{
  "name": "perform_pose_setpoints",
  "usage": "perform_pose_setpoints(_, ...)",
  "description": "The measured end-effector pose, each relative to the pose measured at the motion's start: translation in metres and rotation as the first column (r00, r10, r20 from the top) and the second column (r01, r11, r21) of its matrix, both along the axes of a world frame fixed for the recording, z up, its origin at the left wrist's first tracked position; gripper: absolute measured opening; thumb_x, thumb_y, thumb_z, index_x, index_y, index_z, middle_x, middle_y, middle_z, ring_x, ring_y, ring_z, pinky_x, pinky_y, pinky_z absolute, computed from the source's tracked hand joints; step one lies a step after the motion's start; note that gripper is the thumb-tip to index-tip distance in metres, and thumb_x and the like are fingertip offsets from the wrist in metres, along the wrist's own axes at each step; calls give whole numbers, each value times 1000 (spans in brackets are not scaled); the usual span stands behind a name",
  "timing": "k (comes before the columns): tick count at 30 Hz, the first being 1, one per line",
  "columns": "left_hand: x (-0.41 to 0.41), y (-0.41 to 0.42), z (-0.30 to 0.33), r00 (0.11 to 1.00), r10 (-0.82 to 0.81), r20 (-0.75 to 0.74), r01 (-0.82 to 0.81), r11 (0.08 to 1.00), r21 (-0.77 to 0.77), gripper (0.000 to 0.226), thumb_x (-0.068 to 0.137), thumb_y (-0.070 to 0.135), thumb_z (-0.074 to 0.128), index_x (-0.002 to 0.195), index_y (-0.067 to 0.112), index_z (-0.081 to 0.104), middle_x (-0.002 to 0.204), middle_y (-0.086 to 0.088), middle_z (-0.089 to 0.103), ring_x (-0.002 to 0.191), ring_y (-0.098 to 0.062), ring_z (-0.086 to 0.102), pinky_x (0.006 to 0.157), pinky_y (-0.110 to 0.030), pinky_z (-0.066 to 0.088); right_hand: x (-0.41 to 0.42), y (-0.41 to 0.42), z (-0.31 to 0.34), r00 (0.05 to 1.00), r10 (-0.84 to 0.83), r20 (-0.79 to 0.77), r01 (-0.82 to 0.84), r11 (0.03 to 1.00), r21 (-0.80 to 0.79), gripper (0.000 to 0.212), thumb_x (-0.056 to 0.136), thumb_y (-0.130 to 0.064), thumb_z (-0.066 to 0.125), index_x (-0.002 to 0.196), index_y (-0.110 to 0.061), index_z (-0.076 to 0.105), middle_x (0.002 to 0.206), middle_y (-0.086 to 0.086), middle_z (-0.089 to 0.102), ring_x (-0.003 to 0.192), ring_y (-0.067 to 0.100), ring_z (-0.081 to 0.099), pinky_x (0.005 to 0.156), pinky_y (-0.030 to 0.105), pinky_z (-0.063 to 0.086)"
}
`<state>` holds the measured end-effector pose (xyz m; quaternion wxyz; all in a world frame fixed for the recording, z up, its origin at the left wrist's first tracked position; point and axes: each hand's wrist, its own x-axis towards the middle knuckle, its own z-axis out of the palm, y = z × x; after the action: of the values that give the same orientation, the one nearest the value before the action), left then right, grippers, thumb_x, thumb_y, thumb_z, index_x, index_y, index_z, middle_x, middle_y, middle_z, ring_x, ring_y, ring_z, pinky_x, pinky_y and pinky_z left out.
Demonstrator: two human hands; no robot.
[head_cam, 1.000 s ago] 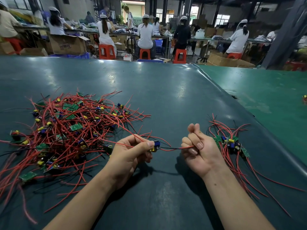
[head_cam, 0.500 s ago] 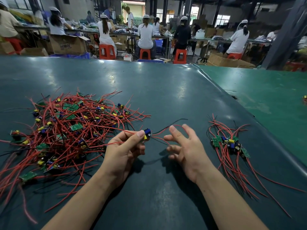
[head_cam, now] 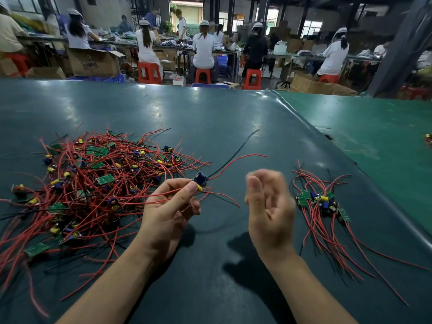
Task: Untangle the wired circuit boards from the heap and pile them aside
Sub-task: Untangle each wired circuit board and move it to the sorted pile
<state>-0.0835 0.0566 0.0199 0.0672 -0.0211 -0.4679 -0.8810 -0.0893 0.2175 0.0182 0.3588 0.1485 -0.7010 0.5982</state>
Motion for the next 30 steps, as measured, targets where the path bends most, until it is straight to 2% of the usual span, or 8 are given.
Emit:
perform_pose_setpoints(2, 0, 2, 0, 999, -45, -20, 45, 999, 14, 10, 69, 15, 69, 77, 11, 65, 68, -3, 65, 50, -13, 53, 52, -22, 49, 2, -5, 0, 974, 126, 190, -127, 992, -5, 47, 87, -62, 58, 79, -17, 66, 57, 1, 54, 47, 18, 44, 45, 30, 37)
perform_pose_setpoints(4, 1, 3, -2, 997, -73, -30, 71, 997, -37, 13, 64, 18, 73, 74, 11, 67, 67, -7, 64, 48, -15, 52, 51, -23, 48, 1, -10, -1, 896, 313, 315, -289, 950, -122, 38, 82, -55, 62, 86, -18, 71, 53, -10, 53, 46, 4, 41, 45, 18, 33)
perform_pose_setpoints(8, 4, 7, -5, 991, -125, -49, 109, 961, -254, 9, 64, 15, 77, 71, 14, 71, 70, -10, 66, 50, -16, 51, 53, -26, 47, -4, -6, 0, 813, 449, 371, -345, 884, -316, 29, 84, -37, 60, 85, -12, 75, 48, -6, 41, 39, 7, 30, 38, 15, 25)
perform_pose_setpoints(11, 2, 4, -6, 993, -117, -30, 104, 955, -276, 16, 67, 11, 86, 67, 17, 71, 67, -14, 61, 49, -15, 48, 55, -29, 42, -6, -5, 2, 766, 496, 409, -349, 855, -384, 31, 84, -39, 58, 81, -13, 75, 50, -4, 47, 38, 7, 34, 37, 14, 26)
perform_pose_setpoints(15, 1, 3, -7, 991, -126, -39, 112, 959, -260, 19, 59, 28, 83, 69, 16, 72, 66, -12, 61, 47, -14, 46, 54, -27, 39, -14, 3, 6, 831, 391, 395, -185, 865, -467, 37, 87, -41, 58, 68, -14, 73, 49, -3, 45, 36, 6, 32, 36, 15, 24)
perform_pose_setpoints(20, 3, 5, -5, 987, -150, -62, 123, 940, -318, 10, 67, 22, 82, 73, 18, 76, 74, -9, 71, 45, -11, 45, 51, -23, 42, -19, 10, 3, 872, 293, 392, -58, 857, -511, 40, 96, -36, 57, 65, -17, 74, 50, -4, 47, 36, 7, 32, 37, 17, 25)
perform_pose_setpoints(25, 4, 4, -4, 995, -92, -33, 83, 973, -214, 6, 66, 20, 79, 67, 19, 73, 69, -8, 68, 44, -11, 41, 52, -26, 38, -28, 26, 5, 888, 161, 431, 178, 744, -644, 37, 101, -26, 52, 71, -12, 67, 46, -8, 42, 32, 4, 28, 36, 15, 21)
perform_pose_setpoints(30, 1, 1, -2, 1000, 14, 16, -11, 990, -144, 13, 71, 20, 74, 60, 20, 67, 64, -8, 58, 49, -12, 44, 58, -29, 36, -30, 30, 1, 887, -9, 462, 298, 776, -557, 27, 100, -25, 51, 76, -18, 62, 57, -5, 40, 39, 8, 32, 40, 17, 24)
